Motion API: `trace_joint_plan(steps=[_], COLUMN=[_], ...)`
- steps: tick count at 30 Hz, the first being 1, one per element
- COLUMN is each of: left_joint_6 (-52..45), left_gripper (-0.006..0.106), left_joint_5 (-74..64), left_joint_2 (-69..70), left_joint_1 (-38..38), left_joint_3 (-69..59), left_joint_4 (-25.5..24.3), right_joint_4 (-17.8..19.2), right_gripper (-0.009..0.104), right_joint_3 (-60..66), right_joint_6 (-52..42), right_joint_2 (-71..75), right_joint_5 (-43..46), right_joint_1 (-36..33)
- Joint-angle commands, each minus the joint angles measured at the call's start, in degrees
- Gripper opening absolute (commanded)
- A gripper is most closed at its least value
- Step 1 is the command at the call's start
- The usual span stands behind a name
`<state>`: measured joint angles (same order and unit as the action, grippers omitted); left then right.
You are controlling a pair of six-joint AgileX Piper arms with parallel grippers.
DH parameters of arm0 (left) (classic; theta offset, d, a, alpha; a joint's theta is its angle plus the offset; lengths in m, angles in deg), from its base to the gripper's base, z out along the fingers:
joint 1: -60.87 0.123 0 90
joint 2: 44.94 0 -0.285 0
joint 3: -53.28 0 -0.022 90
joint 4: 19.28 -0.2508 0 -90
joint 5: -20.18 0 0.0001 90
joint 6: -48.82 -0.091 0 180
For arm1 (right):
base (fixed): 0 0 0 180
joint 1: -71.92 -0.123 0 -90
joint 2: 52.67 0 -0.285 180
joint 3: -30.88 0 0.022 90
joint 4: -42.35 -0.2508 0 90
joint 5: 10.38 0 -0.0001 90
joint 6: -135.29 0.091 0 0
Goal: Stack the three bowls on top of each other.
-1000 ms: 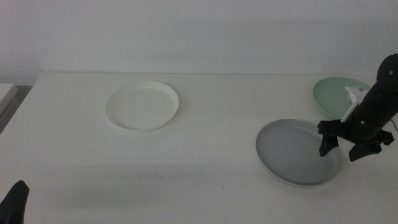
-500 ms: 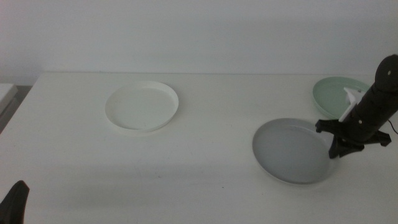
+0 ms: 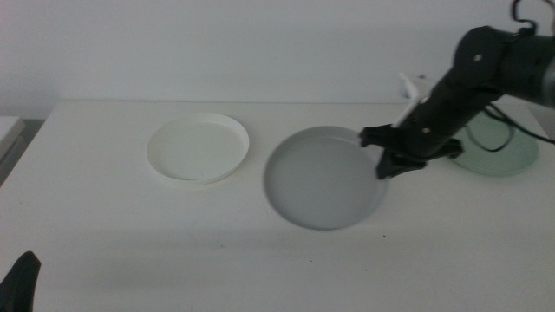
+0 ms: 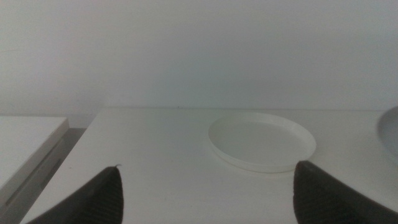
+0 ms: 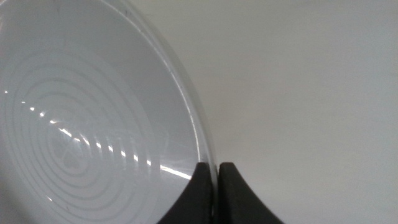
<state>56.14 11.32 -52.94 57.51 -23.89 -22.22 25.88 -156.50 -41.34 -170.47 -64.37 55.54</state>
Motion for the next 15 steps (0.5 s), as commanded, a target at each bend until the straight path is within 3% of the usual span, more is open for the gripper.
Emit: trace_joint_plan(steps=[1,8,15], left_joint_6=[0.20,0.09,0.09], left_gripper=[0.094,0.094,0.094], left_joint_5=[0.59,0.59,0.59], left_joint_2=[0.21,0.21,0.21], left_joint_1=[-0.13,-0.13,-0.13], left_joint_3=[-0.04,-0.04,-0.04], left_joint_4=[-0.03,-0.03,-0.03], right_joint_4=[-1.12,-4.11,-4.26], right_gripper=[-0.001,-0.001,-0.001], right_joint_3=[-0.62,-0.71,-0.71], right_joint_6=[1.03,1.37,1.51], right_joint_2=[-1.04,-7.02,-10.83], right_joint_5=[2.24,4.43,4.73], right_joint_1=[-1.97,-4.51,-4.51])
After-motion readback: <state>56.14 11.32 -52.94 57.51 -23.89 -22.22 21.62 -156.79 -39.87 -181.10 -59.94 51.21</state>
